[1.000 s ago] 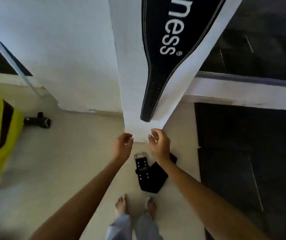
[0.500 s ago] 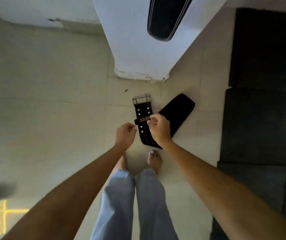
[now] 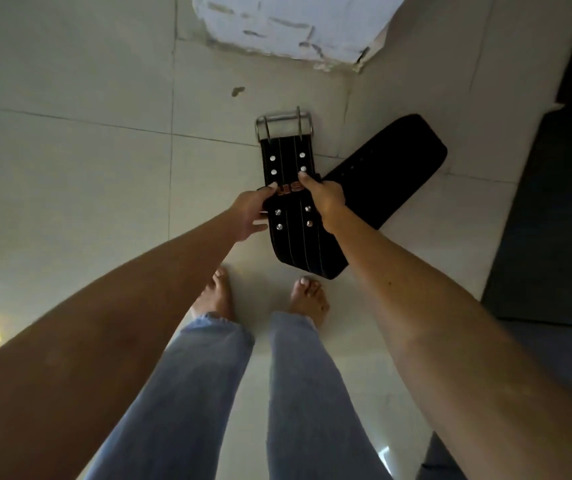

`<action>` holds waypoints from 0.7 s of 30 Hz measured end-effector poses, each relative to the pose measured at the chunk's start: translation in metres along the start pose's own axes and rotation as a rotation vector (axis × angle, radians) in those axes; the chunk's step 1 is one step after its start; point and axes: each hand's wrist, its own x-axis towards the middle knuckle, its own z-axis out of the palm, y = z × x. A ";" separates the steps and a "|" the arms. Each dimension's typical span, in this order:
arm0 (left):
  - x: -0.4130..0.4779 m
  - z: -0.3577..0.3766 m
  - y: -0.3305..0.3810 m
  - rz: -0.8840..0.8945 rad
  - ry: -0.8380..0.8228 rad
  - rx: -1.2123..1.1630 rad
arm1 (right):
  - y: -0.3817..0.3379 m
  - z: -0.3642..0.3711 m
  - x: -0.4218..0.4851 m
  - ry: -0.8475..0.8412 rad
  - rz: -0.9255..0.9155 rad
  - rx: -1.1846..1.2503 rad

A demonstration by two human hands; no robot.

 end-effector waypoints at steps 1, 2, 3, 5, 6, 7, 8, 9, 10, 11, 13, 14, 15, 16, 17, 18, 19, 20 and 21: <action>0.002 0.001 0.001 -0.015 -0.043 -0.044 | -0.002 0.002 0.004 -0.007 0.012 0.025; 0.002 0.000 0.002 -0.021 -0.062 -0.083 | -0.002 0.004 0.005 0.001 0.012 0.040; -0.001 -0.001 0.002 -0.024 -0.061 -0.118 | -0.004 0.004 0.002 0.006 0.010 0.049; -0.019 -0.004 0.002 -0.038 -0.054 -0.164 | -0.009 0.004 -0.015 -0.016 0.007 0.066; -0.032 -0.007 0.003 -0.047 -0.056 -0.167 | -0.013 0.001 -0.029 -0.037 0.000 0.077; -0.048 -0.009 0.005 -0.056 -0.063 -0.164 | -0.018 -0.003 -0.046 -0.056 -0.007 0.081; -0.065 -0.012 0.009 -0.061 -0.073 -0.159 | -0.025 -0.007 -0.065 -0.079 -0.018 0.085; -0.088 -0.017 0.014 -0.057 -0.082 -0.152 | -0.033 -0.013 -0.089 -0.097 -0.032 0.086; -0.112 -0.022 0.020 -0.040 -0.083 -0.144 | -0.042 -0.019 -0.113 -0.116 -0.049 0.092; -0.137 -0.026 0.028 -0.013 -0.079 -0.136 | -0.052 -0.024 -0.139 -0.138 -0.066 0.097; -0.187 -0.034 0.041 0.043 -0.063 -0.124 | -0.068 -0.034 -0.190 -0.167 -0.110 0.119; -0.213 -0.037 0.048 0.067 -0.057 -0.120 | -0.076 -0.039 -0.216 -0.166 -0.138 0.134; -0.241 -0.039 0.055 0.087 -0.058 -0.119 | -0.086 -0.044 -0.243 -0.163 -0.168 0.148; -0.269 -0.041 0.063 0.105 -0.061 -0.117 | -0.096 -0.050 -0.271 -0.158 -0.194 0.162; -0.298 -0.043 0.069 0.125 -0.064 -0.110 | -0.105 -0.056 -0.300 -0.157 -0.217 0.171; -0.327 -0.045 0.076 0.151 -0.066 -0.090 | -0.114 -0.063 -0.328 -0.162 -0.240 0.175; -0.358 -0.046 0.081 0.181 -0.070 -0.061 | -0.121 -0.070 -0.356 -0.164 -0.264 0.171; -0.388 -0.047 0.087 0.212 -0.073 -0.030 | -0.128 -0.077 -0.384 -0.165 -0.290 0.166; -0.418 -0.048 0.092 0.242 -0.075 -0.003 | -0.135 -0.085 -0.412 -0.165 -0.321 0.158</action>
